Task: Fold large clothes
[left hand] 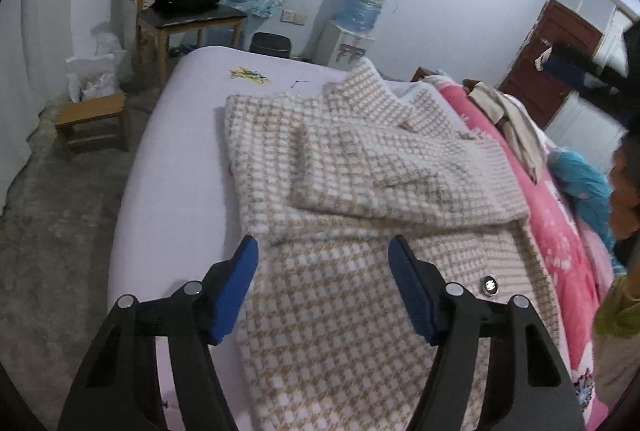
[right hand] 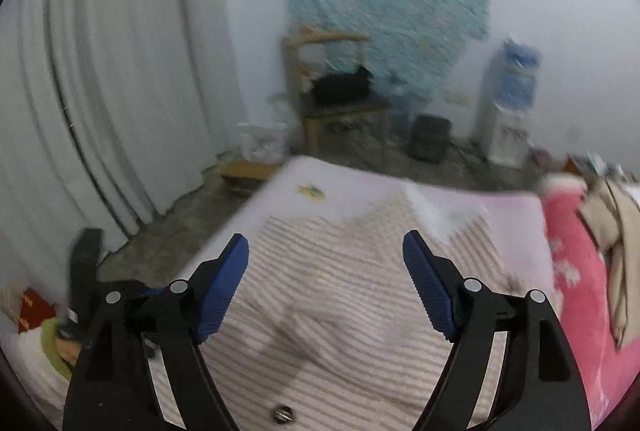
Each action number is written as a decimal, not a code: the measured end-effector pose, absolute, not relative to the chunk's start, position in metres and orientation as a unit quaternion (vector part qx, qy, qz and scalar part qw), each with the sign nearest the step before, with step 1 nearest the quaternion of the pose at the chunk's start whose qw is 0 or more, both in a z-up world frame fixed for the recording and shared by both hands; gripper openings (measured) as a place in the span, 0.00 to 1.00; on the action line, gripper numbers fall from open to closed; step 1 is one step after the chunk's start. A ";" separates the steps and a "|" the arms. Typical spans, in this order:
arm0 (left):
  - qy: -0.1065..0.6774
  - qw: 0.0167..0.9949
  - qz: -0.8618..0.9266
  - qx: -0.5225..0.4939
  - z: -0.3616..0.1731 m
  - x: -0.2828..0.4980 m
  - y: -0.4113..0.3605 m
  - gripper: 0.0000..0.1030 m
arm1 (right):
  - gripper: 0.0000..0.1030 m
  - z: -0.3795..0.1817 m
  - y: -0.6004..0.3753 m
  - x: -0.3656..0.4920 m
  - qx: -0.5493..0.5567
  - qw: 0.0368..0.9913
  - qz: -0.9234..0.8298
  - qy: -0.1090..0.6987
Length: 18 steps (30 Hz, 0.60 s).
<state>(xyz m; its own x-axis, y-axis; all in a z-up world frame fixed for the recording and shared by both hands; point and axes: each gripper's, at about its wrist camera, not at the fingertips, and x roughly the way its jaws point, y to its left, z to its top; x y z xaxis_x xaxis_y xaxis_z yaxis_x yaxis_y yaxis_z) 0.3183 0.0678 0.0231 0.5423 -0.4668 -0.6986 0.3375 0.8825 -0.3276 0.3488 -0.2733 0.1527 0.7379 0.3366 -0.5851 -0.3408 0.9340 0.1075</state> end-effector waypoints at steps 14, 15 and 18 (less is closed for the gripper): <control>0.502 0.836 -0.205 -0.078 -0.016 0.447 0.010 0.54 | 0.64 0.028 -0.516 0.387 0.272 0.852 -0.014 0.448; 0.507 0.835 -0.201 -0.069 -0.020 0.451 0.007 0.54 | 0.62 0.022 -0.520 0.387 0.279 0.847 -0.017 0.453; 0.494 0.845 -0.199 -0.045 -0.020 0.451 -0.002 0.50 | 0.61 0.008 -0.525 0.390 0.286 0.840 -0.015 0.462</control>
